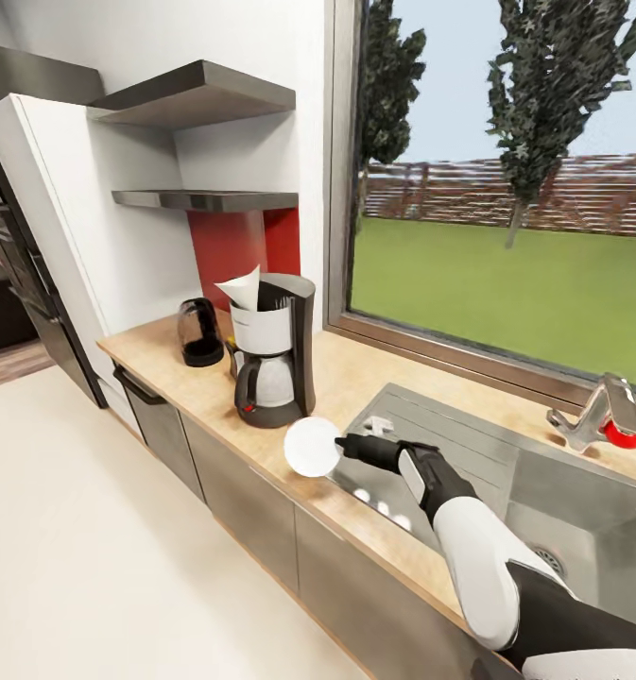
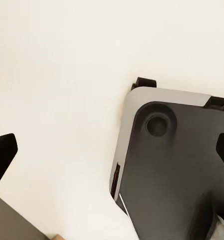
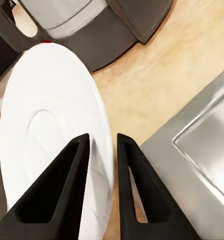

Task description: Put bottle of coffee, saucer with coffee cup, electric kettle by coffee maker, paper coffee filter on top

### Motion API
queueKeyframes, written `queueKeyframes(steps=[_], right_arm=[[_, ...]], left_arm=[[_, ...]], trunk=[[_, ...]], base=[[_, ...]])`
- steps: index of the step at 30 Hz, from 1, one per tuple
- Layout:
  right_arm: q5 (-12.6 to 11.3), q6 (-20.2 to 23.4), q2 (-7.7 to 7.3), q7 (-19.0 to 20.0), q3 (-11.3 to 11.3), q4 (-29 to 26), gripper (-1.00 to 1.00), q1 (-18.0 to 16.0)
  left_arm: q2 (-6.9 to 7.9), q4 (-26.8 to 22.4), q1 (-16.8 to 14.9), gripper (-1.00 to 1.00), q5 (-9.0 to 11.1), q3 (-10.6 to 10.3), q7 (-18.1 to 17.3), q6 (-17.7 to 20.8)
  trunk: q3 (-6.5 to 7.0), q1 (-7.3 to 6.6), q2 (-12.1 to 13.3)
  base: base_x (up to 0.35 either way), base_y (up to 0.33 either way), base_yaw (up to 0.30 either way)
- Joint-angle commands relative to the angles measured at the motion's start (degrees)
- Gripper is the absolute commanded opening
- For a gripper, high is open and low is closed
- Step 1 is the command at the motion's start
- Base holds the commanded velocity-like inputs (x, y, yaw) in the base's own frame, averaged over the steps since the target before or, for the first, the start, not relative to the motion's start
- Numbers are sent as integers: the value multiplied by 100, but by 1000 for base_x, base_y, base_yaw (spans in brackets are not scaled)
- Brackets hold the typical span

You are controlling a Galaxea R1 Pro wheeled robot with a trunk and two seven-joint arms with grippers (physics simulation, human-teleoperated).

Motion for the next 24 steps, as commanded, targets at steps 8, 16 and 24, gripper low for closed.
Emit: queueKeyframes(steps=[8,16,24], right_arm=[[10,632,8,-1142,-817,-25,-100,-11],[10,655,8,-1205,-851,-39,-100,-11],[12,676,8,-1206,-853,6,-100,-11]], left_arm=[[-4,-14,-1,100,57,47,-25,44],[-3,-14,-1,100,57,47,-25,52],[-3,-14,-1,100,57,47,-25,52]], trunk=[[-13,4,-13],[-13,4,-13],[-13,4,-13]], base=[[0,0,0],[0,0,0],[21,10,0]])
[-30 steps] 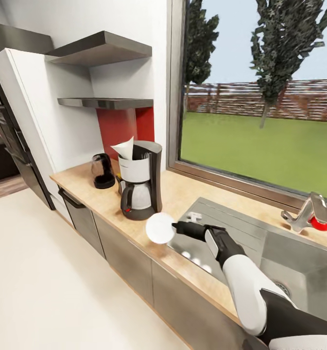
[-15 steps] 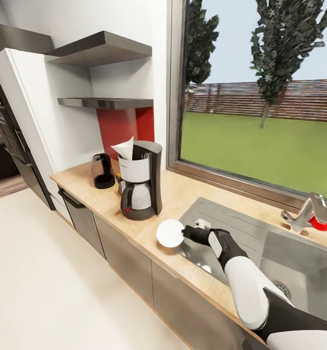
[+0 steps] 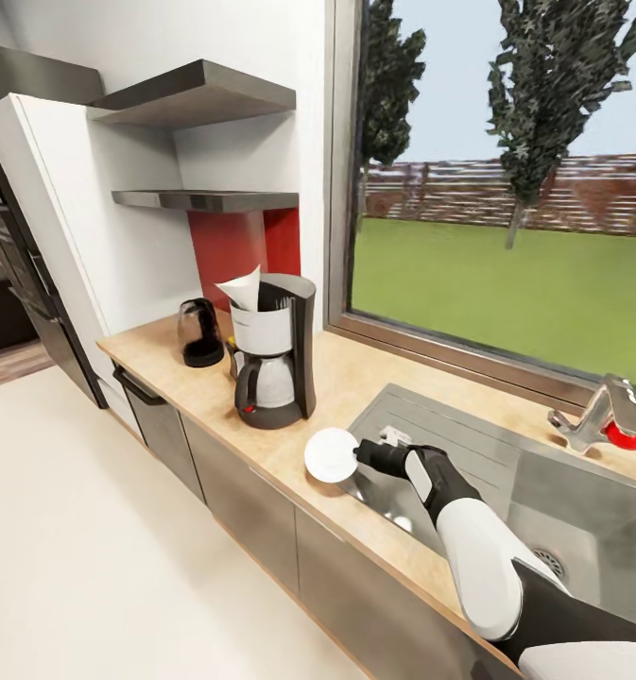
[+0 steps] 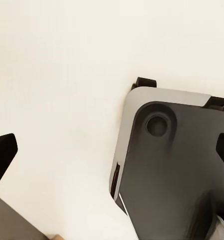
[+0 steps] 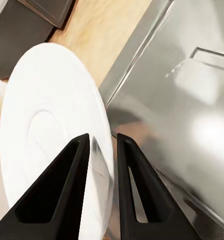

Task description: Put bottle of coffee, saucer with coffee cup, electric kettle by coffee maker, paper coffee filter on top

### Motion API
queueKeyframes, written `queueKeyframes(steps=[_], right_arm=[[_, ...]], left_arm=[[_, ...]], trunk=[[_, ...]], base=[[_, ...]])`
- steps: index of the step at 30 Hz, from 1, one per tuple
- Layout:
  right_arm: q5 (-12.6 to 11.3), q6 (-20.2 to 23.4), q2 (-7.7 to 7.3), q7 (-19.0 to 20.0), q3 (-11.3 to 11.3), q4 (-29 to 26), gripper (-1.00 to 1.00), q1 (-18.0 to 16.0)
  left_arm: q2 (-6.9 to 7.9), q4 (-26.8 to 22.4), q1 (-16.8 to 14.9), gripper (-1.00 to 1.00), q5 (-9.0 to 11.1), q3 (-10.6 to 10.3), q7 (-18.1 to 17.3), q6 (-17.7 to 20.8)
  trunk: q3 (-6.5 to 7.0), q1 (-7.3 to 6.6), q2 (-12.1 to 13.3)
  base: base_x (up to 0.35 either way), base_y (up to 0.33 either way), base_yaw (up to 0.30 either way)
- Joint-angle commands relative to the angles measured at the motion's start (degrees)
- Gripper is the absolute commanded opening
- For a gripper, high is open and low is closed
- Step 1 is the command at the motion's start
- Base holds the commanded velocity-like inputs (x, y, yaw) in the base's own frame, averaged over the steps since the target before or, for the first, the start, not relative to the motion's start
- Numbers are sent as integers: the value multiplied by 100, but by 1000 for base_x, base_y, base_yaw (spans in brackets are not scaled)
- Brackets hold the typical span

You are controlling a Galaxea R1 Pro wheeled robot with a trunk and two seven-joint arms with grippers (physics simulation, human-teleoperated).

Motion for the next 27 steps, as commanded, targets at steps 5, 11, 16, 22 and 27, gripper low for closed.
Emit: queueKeyframes(steps=[5,11,16,22,27], right_arm=[[54,39,7,41,-47,0,-100,-6],[55,39,7,48,-47,19,-100,-6],[55,39,7,49,-47,167,-100,-6],[62,39,7,47,-47,211,-100,-6],[63,39,7,46,-47,220,-100,-6]], left_arm=[[-3,-12,-2,100,57,29,29,43],[-8,-12,-2,100,57,29,94,43],[-8,-12,-2,100,57,29,95,43],[-1,-12,-2,100,57,22,92,43],[-1,-12,-2,100,57,17,94,43]], trunk=[[-13,5,-12],[-13,5,-12],[-13,5,-12],[-13,5,-12],[-13,5,-12]], base=[[187,157,0],[60,31,0],[149,117,0],[139,121,0],[11,9,0]])
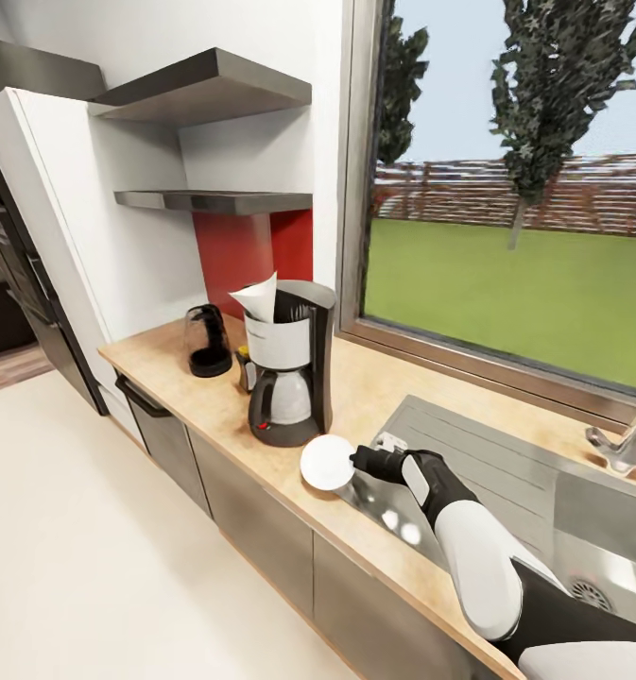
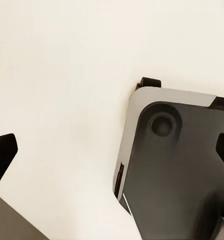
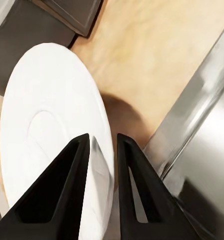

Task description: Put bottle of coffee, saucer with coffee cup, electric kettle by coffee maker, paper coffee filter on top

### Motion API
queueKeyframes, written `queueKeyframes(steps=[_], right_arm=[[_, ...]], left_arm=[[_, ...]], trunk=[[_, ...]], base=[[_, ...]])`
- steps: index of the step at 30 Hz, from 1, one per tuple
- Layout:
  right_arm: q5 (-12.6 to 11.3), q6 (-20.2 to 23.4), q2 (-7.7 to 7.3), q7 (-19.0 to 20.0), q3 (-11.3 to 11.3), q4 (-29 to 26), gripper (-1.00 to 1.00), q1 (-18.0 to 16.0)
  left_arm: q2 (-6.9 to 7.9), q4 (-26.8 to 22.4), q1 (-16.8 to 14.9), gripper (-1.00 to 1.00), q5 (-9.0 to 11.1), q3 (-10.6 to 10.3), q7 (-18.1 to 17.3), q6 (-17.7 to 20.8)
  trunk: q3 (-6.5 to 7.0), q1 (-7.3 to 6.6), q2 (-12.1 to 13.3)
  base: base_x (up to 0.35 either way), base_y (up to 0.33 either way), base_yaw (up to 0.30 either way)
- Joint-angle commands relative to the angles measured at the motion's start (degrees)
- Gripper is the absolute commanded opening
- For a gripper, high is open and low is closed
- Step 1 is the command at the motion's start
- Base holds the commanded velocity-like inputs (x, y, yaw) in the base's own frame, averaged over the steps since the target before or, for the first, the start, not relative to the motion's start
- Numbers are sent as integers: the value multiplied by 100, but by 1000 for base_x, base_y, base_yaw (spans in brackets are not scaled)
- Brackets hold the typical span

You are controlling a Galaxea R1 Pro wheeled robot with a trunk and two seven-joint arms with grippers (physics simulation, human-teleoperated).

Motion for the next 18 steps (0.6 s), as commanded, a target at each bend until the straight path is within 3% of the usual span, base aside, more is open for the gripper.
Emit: queueKeyframes(steps=[1,7,18], right_arm=[[51,33,6,46,-47,-14,-100,-5],[51,33,6,48,-47,143,-100,-5],[51,33,6,41,-81,224,-100,-5]], left_arm=[[-4,-13,-1,100,60,19,-14,42],[-3,-14,-1,100,60,18,-14,42],[1,-14,-1,100,60,16,-15,42]], trunk=[[-13,4,-13],[-13,4,-13],[-13,4,-13]], base=[[26,25,0],[114,123,0],[4,4,0]])
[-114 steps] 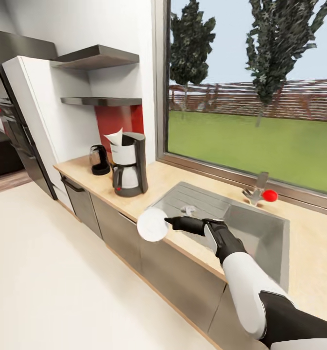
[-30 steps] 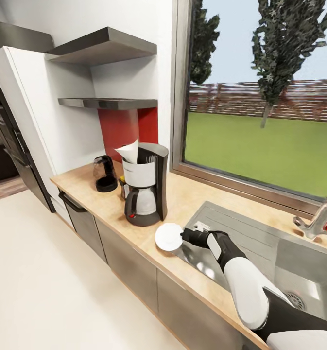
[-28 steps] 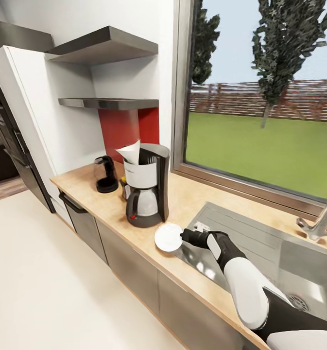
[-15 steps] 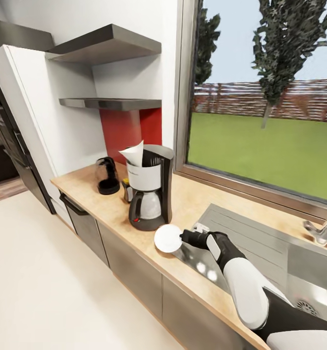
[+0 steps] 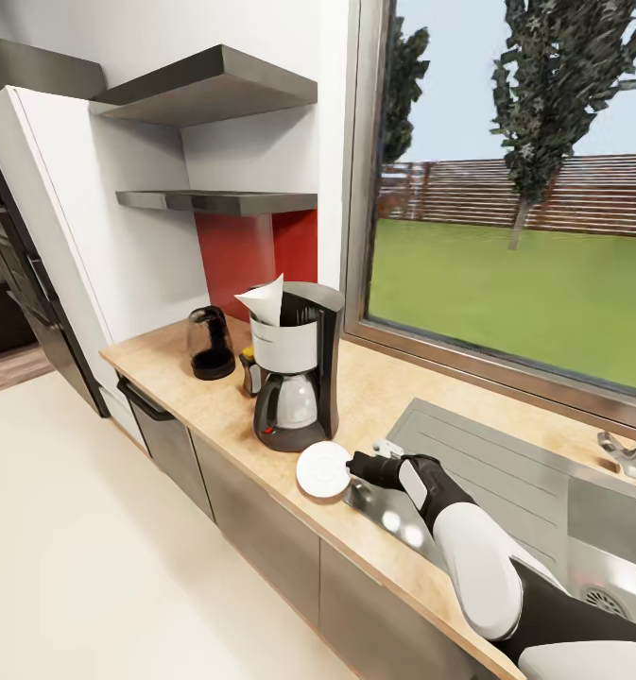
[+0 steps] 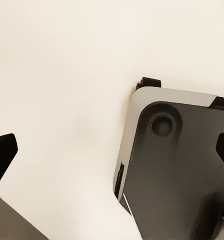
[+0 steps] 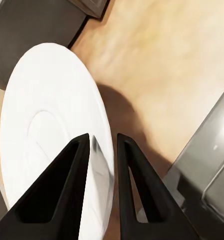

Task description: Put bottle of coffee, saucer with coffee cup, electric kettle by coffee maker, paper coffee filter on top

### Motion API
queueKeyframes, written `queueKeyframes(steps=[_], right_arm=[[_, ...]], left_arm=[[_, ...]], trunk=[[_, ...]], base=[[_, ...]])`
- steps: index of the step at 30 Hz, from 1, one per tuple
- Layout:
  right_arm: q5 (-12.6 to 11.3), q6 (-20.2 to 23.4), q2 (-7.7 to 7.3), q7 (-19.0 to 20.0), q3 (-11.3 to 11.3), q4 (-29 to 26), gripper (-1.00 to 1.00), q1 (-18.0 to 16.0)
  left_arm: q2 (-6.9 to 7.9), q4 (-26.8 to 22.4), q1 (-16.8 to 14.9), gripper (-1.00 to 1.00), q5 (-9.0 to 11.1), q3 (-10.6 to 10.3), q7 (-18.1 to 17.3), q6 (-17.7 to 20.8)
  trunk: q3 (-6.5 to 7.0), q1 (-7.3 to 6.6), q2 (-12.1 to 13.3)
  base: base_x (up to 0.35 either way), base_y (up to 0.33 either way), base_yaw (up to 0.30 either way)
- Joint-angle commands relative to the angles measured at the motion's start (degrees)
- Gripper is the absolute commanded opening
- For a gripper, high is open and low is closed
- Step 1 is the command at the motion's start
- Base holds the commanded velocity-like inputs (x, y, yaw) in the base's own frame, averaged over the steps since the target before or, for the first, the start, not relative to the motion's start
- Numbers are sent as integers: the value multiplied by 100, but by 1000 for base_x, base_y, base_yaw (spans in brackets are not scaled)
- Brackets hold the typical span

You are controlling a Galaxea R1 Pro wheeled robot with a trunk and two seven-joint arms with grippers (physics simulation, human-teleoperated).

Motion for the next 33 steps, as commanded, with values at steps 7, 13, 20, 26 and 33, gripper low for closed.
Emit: queueKeyframes(steps=[7,13,20,26,33], right_arm=[[50,34,6,44,-48,-12,-100,-5],[50,34,6,44,-48,-12,-100,-5],[50,34,6,44,-50,-9,100,-5],[50,34,6,44,-74,-5,100,-5],[50,34,6,44,-74,-5,100,-5]], left_arm=[[0,-12,-1,100,60,22,-9,50],[3,-12,-1,100,60,22,-9,49],[6,-11,-1,100,60,22,-9,51],[18,-13,-1,100,60,22,-9,47],[13,-13,-1,100,60,22,-9,42]], trunk=[[-13,4,-13],[-13,4,-13],[-13,4,-13],[-13,4,-13],[-13,4,-13]], base=[[57,20,0],[23,12,0],[0,0,0],[0,0,0],[0,0,0]])
